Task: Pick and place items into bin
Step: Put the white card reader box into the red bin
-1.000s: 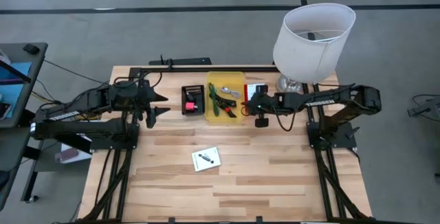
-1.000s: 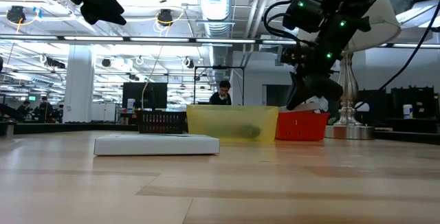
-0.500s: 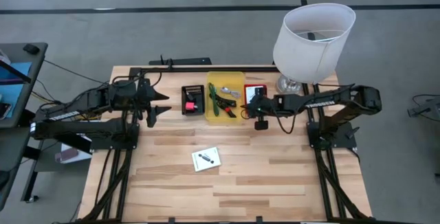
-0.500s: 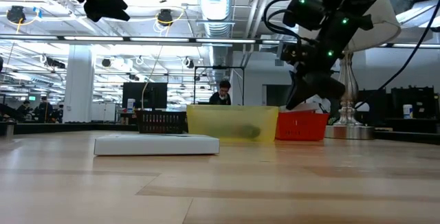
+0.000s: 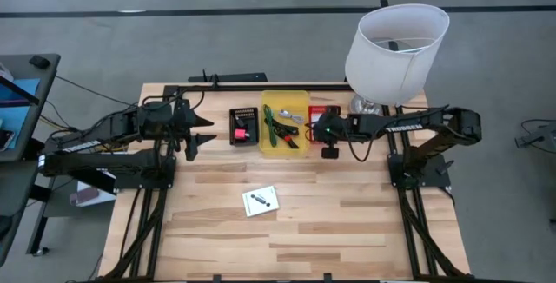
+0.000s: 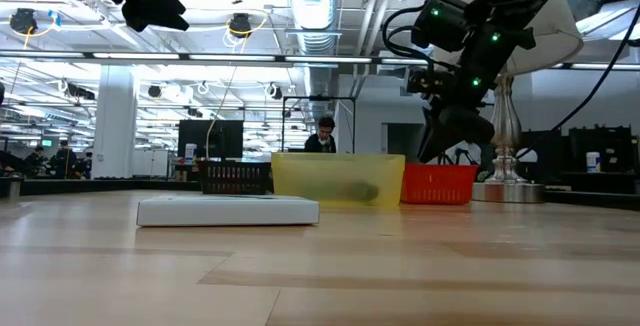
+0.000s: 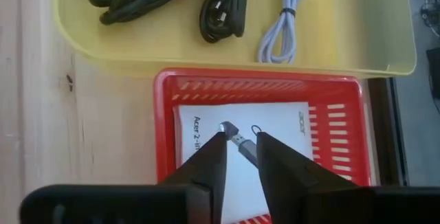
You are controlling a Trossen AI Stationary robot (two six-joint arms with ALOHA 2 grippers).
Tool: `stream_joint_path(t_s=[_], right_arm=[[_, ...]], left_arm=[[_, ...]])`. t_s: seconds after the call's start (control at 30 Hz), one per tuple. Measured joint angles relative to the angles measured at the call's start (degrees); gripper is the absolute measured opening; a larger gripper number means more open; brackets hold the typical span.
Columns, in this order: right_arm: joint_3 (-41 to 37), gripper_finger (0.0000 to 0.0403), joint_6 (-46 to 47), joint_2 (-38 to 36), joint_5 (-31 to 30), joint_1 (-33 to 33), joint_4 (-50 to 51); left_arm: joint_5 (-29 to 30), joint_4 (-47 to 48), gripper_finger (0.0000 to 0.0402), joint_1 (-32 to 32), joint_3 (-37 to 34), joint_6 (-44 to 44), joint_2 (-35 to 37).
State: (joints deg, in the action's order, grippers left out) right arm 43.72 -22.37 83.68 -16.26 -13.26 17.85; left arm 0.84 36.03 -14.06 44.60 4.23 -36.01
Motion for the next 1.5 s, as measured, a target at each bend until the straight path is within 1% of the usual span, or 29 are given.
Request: stream_joint_path(t_s=[0.13, 0.3, 0.4, 0.53, 0.63, 0.77, 0.93, 1.0, 1.07, 1.17, 1.23, 1.3, 1.37, 1.5], right_arm=[[0.0, 0.0083, 0.1, 0.0, 1.2, 0.1, 0.0], [0.0, 0.0081, 2.7, -0.3, 0.4, 1.0, 0.5], [0.9, 0.0080, 4.2, -1.1, -2.3, 3.0, 3.2], [3.5, 0.0079, 8.1, -2.4, -7.3, 6.8, 10.1], [5.8, 0.0079, 12.8, -3.2, -7.9, 10.4, 16.0], [7.4, 0.0079, 22.3, -3.6, -7.9, 15.8, 21.3], [7.4, 0.0079, 36.2, -3.6, -7.8, 23.1, 25.1], [7.4, 0.0079, 42.5, -3.6, -7.8, 25.8, 25.4], [7.4, 0.0079, 48.3, -3.6, -7.8, 28.6, 25.2], [7.4, 0.0079, 55.0, -3.6, -7.8, 32.6, 25.1], [7.4, 0.0079, 58.2, -3.6, -7.8, 35.3, 25.0], [7.4, 0.0079, 60.5, -3.6, -7.9, 37.9, 25.0], [7.4, 0.0079, 61.4, -3.6, -8.2, 40.2, 25.0], [7.4, 0.0079, 60.5, -3.6, -7.8, 43.5, 25.1]], left_arm=[[0.0, 0.0, 0.0206, 0.0, 0.0, 0.0, 0.0], [0.0, 0.1, 0.0206, 0.0, 0.0, 0.0, 0.0], [0.0, 0.1, 0.0206, 0.0, 0.0, 0.0, 0.0], [0.0, 1.0, 0.0206, 0.0, 0.0, 0.0, 0.0], [0.0, 1.0, 0.0206, 0.0, 0.0, 0.0, 0.0], [0.0, 0.4, 0.0206, 0.0, 0.0, -0.8, 0.0], [1.6, -0.4, 0.0206, 0.0, 0.0, -9.4, -0.5], [1.5, -1.7, 0.0206, 0.0, 0.0, -11.2, -0.8], [0.0, -3.8, 0.0206, 0.0, 0.0, -11.7, -1.4], [-3.9, -7.1, 0.0206, 0.0, 0.0, -11.0, -2.8], [-6.9, -8.7, 0.0206, 0.0, 0.0, -8.8, -3.8], [-8.6, -9.4, 0.0206, 0.0, 0.0, -7.4, -5.1], [-8.5, -9.6, 0.0206, 0.0, 0.0, -7.1, -6.4], [-5.2, -10.0, 0.0206, 0.0, 0.0, -5.3, -9.8]])
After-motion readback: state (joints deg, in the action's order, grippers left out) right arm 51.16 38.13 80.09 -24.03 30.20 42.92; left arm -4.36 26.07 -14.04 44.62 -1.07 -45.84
